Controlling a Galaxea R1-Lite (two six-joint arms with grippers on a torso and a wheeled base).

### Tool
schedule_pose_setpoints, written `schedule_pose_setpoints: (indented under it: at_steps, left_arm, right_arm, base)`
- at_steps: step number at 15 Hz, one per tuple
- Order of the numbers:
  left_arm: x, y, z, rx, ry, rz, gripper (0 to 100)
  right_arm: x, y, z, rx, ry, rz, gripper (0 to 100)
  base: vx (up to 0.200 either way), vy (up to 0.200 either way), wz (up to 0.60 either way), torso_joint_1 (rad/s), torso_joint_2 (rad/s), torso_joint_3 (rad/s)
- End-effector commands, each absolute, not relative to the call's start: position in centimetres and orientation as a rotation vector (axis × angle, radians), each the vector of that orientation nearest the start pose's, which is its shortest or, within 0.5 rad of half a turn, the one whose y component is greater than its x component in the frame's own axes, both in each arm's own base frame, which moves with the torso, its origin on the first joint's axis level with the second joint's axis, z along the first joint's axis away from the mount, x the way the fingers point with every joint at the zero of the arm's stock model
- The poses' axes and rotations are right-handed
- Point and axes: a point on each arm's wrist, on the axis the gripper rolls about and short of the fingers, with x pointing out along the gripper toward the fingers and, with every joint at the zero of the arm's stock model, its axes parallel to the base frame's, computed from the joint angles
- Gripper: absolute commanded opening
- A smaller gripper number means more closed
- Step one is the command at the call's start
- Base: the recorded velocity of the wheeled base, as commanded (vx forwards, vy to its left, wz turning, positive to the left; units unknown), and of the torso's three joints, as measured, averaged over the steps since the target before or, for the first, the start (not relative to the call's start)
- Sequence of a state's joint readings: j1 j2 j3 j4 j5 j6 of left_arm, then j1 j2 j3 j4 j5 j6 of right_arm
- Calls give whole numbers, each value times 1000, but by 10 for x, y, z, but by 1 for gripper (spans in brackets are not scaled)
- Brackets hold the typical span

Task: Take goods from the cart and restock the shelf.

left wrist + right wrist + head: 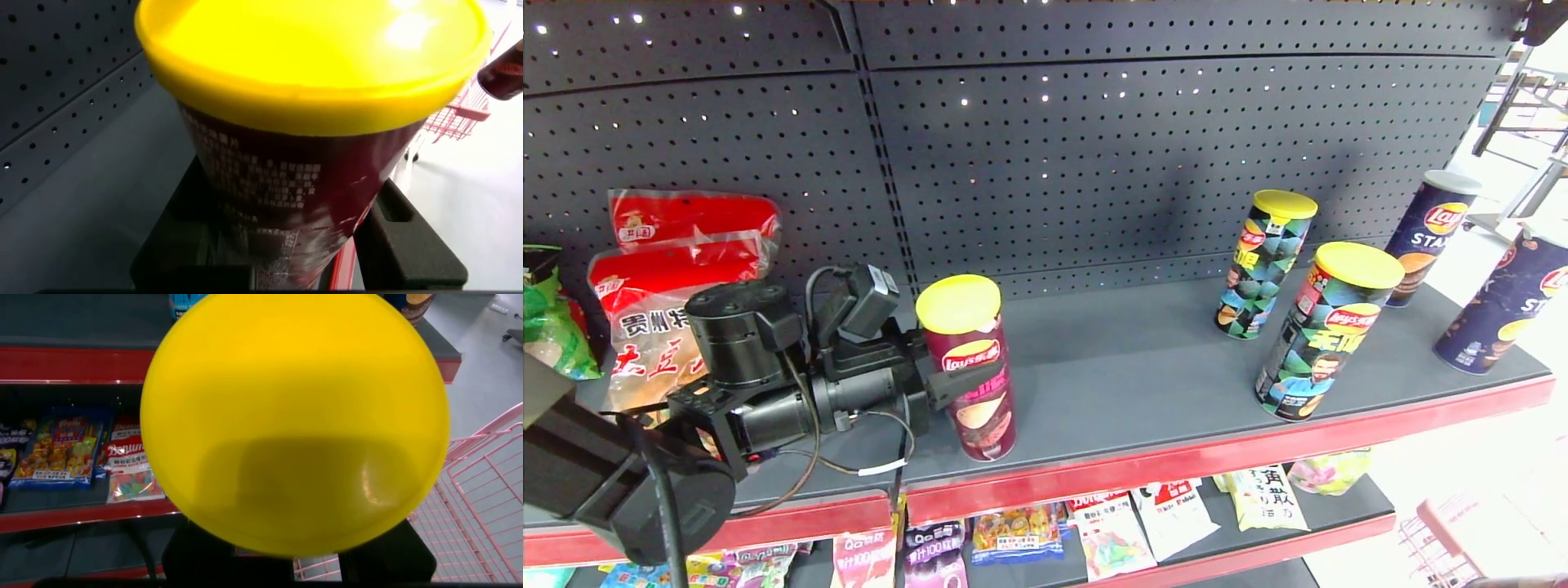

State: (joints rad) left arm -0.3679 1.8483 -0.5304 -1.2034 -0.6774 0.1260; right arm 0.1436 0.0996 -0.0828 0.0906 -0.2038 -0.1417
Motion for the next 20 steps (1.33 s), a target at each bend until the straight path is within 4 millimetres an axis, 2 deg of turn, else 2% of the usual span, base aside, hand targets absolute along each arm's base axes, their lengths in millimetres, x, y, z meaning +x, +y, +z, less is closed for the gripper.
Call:
schedule_pose_setpoints:
  at_steps: [1, 8, 9, 15, 18, 20]
  left_arm:
    - [270, -122, 128, 96, 48, -1058, 0]
    - [270, -123, 127, 95, 51, -1057, 0]
    - [270, -123, 127, 96, 51, -1055, 100]
    - [268, -121, 130, 92, 41, -1053, 100]
    - [252, -104, 135, 82, 51, -1015, 100]
    - [241, -93, 145, 61, 32, -999, 100]
  right_arm:
    - [-20, -8, 92, -159, 108, -52, 0]
    - [-20, -8, 92, -159, 107, -52, 0]
    - [-20, -8, 92, -158, 108, -52, 0]
    - [-20, -8, 92, -157, 107, -53, 0]
    - [-21, -8, 93, -157, 104, -54, 0]
    - [-21, -8, 93, -157, 105, -54, 0]
  base:
    - [0, 0, 0, 0, 0, 0]
    - [0, 0, 0, 0, 0, 0]
    - [0, 0, 0, 0, 0, 0]
    - [0, 0, 0, 0, 0, 0]
    - [0, 0, 0, 0, 0, 0]
    - [0, 0, 0, 0, 0, 0]
